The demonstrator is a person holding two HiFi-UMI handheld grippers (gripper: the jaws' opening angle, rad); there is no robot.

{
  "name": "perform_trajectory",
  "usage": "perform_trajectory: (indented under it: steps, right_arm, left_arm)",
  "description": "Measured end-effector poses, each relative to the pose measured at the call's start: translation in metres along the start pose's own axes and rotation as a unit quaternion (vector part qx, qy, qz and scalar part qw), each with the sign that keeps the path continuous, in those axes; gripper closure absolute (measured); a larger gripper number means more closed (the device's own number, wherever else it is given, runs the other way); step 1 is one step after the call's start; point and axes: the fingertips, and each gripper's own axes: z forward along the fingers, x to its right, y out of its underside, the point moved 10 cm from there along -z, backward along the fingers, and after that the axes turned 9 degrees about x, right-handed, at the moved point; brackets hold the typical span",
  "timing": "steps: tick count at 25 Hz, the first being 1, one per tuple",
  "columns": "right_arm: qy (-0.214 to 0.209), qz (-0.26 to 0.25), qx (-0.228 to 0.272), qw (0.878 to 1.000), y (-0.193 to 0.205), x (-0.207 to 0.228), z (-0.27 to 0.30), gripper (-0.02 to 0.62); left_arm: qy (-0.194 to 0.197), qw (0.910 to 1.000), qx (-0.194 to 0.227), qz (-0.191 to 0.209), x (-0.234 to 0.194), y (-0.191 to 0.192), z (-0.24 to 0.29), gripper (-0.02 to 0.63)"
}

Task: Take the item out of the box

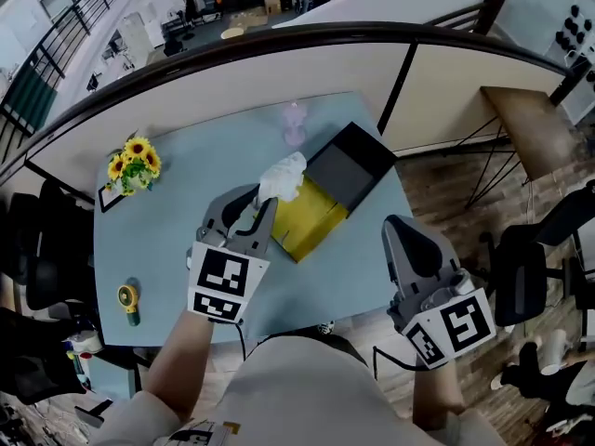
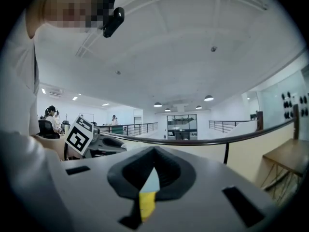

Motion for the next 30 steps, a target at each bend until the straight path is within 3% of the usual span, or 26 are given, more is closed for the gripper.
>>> perform_trajectory:
  steps: [9,21,30]
  right_arm:
    - [-0.019,0.029,0.026,0.999,-0.026,-0.014,-0.032,0.592]
    - [-0.022,-0.005,-0.023,0.999,-0.007,-0.027,-0.045,0.592]
    - [-0.019,-0.014,-0.025,0.999,-0.006,-0.03,-0.04,0.592]
  left_arm:
    - [-0.018,0.9964,0.083,-0.001,0.003,-0.031,-0.052,0.528]
    - [-0.03,0.9979,0.056,-0.013,0.015,-0.01,-0.083,0.528]
    - [-0.026,0.997,0.067,-0.029,0.012,-0.011,-0.086,0.529]
